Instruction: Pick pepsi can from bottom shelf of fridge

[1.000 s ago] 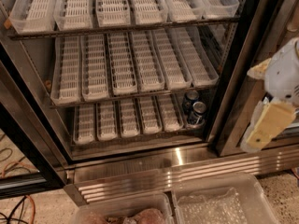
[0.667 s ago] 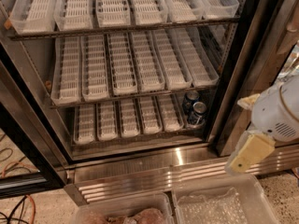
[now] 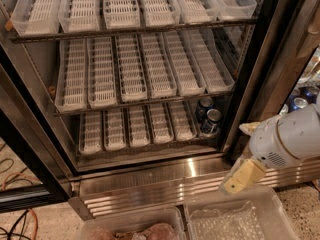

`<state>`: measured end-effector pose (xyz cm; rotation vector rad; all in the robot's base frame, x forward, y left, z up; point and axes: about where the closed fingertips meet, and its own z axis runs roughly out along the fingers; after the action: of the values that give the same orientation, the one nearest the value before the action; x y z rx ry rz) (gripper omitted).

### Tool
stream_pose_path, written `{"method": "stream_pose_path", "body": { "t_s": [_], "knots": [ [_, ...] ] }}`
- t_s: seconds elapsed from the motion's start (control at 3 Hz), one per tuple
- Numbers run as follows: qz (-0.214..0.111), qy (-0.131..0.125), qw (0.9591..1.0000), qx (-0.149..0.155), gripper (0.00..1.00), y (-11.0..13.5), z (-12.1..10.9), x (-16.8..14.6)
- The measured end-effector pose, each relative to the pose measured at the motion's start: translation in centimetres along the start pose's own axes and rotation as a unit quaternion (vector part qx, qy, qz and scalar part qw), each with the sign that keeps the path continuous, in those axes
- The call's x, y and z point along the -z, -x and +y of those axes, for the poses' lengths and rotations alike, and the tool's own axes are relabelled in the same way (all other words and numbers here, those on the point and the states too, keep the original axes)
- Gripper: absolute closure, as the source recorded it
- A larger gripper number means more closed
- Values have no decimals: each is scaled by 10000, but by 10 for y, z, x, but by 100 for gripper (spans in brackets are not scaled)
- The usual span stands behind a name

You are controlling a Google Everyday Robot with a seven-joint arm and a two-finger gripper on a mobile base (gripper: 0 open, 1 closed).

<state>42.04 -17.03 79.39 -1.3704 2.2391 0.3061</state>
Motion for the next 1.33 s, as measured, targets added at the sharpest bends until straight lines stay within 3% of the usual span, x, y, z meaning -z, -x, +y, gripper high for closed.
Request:
{"method": "stream_pose_path", "body": {
  "t_s": [0.33,0.67,1.33],
  "knots": [
    [-181,-139,9997,-71,0,5,-5,-11],
    [-562,-201,9974,-394,0,8,-19,-54],
    [-1145,-393,9853,-1204,0,2,-34,-158]
  ]
}}
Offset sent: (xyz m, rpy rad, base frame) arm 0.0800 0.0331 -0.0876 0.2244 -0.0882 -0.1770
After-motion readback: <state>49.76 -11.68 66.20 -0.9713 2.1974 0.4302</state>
